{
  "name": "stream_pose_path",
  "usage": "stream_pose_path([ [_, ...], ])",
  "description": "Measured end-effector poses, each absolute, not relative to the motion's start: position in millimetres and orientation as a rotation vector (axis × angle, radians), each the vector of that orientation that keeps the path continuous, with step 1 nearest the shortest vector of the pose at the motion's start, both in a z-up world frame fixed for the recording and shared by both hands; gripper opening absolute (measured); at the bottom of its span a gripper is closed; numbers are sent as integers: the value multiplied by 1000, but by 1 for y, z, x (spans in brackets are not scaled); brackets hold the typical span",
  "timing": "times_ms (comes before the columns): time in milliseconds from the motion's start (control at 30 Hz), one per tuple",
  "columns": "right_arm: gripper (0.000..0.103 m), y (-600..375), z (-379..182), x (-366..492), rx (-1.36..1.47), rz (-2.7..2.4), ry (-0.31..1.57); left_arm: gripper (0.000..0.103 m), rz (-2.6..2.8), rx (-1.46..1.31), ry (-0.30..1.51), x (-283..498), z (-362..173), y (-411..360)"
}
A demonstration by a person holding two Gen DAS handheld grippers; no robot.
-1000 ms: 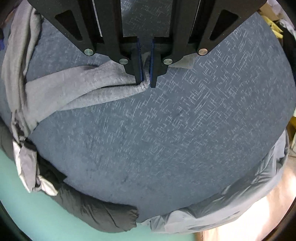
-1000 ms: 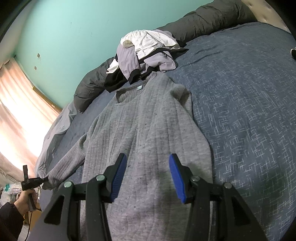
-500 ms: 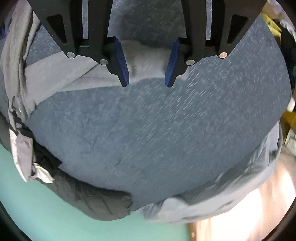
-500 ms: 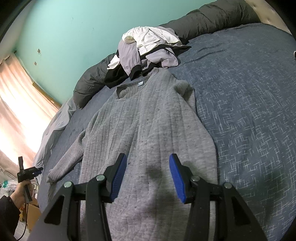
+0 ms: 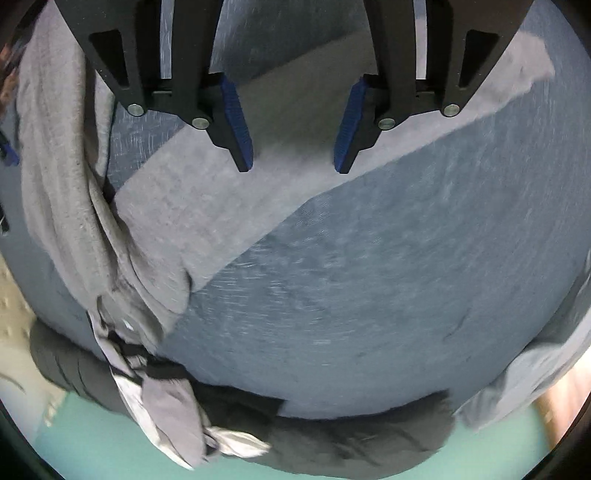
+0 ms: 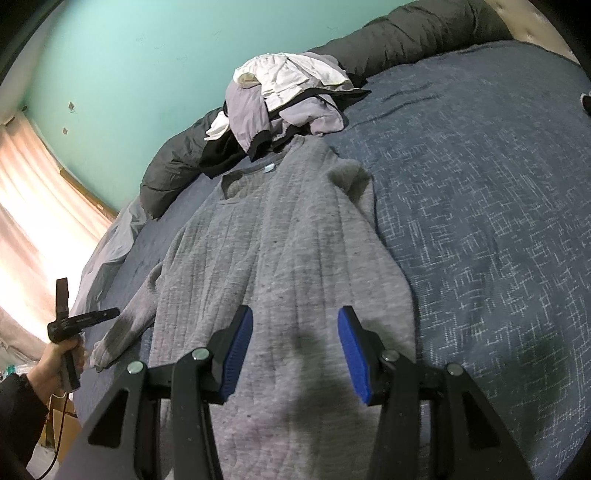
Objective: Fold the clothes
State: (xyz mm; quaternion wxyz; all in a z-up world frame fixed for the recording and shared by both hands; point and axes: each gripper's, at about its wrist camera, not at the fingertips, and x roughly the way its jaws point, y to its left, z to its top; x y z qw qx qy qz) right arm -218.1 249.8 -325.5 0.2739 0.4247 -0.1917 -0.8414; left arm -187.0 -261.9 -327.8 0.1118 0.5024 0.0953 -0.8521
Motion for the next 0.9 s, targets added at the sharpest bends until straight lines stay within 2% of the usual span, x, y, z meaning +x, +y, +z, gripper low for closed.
stream_pose_path([
  [333, 49, 252, -333, -226, 1159, -2255, -516, 54, -2494, 1508, 268, -219, -353, -269],
  [367, 49, 251, -334, -226, 1162, -2254, -513, 47, -2497, 1521, 277, -220, -356, -269],
  [400, 49, 251, -334, -226, 1163, -2254, -511, 29, -2501, 1532, 276, -220, -358, -269],
  [467, 49, 250, -335, -226, 1163, -2253, -506, 8, -2509, 1548, 253, -219, -361, -266],
  [500, 49, 249, -335, -226, 1163, -2253, -504, 4, -2514, 1549, 241, -219, -361, -266],
  [633, 49, 248, -336, -226, 1166, -2251, -503, 3, -2529, 1503, 178, -213, -348, -264],
  [900, 49, 246, -334, -225, 1151, -2246, -498, 3, -2422, 1324, 264, -204, -303, -311],
])
